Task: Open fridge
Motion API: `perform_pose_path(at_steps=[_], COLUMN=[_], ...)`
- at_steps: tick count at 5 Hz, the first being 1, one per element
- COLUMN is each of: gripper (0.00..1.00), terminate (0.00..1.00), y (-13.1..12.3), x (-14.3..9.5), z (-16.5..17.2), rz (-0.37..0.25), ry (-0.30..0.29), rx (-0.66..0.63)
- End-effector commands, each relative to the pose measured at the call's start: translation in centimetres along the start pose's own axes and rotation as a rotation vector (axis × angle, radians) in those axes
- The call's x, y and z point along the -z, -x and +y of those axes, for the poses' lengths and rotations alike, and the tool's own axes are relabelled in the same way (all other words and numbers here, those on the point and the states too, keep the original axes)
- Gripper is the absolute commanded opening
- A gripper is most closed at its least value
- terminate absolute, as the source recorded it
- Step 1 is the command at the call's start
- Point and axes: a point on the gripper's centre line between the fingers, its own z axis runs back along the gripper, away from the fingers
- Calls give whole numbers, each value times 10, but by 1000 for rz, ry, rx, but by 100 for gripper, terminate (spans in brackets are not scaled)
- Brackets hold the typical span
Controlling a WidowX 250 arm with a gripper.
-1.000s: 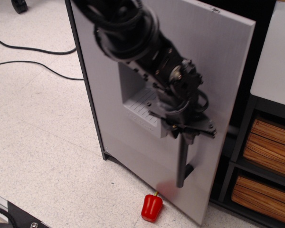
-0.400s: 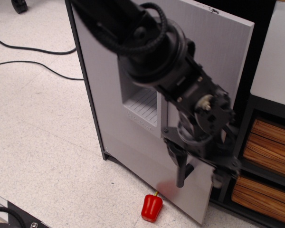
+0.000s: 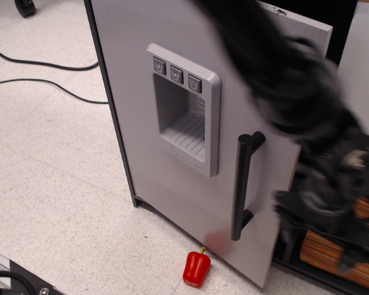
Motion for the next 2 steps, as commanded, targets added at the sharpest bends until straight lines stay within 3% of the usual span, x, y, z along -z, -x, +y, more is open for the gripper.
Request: perform_pose_path(at_steps=[1,2], gripper=[100,100], terminate=[0,0], y=[-57,-81], x=[20,14], z=[-27,-21], rz=[-91,-152], ry=[-14,-33], rx=[60,37])
